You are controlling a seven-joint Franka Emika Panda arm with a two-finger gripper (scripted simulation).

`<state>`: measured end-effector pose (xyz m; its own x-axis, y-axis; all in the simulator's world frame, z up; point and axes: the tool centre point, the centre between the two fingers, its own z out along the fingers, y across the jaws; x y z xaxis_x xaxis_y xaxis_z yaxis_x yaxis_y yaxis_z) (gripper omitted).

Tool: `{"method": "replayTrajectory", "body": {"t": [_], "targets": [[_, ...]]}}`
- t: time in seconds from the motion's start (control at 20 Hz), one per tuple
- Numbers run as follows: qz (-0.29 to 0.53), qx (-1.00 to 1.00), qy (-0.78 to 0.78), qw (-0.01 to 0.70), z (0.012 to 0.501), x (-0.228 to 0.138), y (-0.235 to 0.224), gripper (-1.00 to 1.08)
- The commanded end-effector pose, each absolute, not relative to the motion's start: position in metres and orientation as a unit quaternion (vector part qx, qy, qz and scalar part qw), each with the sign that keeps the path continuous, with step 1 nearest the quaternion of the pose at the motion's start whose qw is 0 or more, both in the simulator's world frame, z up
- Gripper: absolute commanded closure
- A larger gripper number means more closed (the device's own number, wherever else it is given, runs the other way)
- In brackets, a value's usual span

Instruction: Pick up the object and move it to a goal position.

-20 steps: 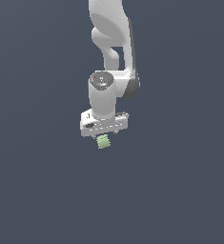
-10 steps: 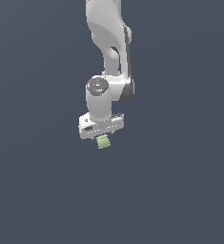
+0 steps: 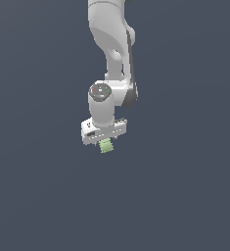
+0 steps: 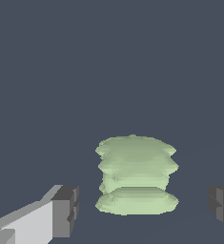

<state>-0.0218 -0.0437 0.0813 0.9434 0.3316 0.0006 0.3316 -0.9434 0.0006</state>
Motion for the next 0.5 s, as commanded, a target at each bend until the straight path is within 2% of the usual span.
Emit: {"method": "replayTrajectory", "body": {"t": [0.0, 0.45], "targets": [[0.0, 0.986, 0.168, 0.0, 0.07, -0.023, -0.044, -0.92], [0.0, 0.985, 0.17, 0.0, 0.041, -0.022, -0.044, -0.92]]}}
